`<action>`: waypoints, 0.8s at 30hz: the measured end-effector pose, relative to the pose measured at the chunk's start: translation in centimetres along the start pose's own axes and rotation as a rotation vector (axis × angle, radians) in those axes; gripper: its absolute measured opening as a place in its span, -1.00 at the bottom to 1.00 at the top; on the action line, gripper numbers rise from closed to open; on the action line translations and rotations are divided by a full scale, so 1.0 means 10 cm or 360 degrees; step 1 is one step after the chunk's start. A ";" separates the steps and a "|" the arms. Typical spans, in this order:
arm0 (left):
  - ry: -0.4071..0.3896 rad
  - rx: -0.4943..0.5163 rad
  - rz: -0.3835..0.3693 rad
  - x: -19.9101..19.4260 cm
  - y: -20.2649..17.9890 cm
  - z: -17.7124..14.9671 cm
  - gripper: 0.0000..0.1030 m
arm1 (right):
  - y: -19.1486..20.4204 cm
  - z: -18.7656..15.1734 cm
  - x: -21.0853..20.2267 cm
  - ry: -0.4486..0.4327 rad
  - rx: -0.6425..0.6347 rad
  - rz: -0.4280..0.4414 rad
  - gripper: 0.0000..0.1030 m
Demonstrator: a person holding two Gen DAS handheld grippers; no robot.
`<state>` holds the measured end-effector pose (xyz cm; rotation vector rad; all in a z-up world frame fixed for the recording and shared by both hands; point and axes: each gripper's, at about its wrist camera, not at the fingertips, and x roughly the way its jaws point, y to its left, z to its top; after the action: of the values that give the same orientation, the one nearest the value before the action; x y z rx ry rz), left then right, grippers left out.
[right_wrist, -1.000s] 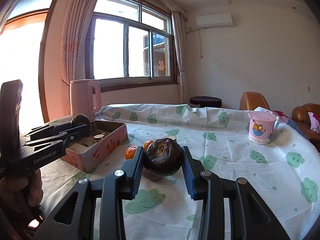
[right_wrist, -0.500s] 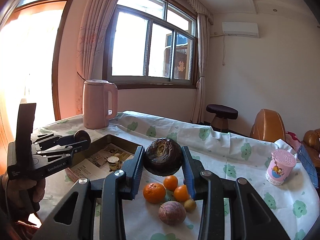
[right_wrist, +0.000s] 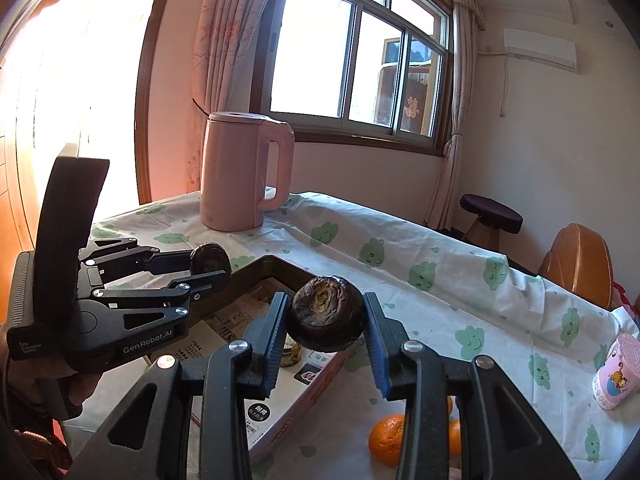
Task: Organize fruits
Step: 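Lower both dried fruits into the tin box and open both grippers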
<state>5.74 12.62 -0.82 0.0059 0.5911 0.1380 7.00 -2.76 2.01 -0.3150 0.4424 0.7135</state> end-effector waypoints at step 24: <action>0.0156 0.0058 0.0000 0.28 -0.04 -0.16 -0.32 | 0.26 -0.35 0.57 0.0327 0.0012 0.0134 -0.24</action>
<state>7.22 12.54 -3.71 0.0344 0.6914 0.1278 8.03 0.79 -4.12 -0.3661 0.6558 0.7647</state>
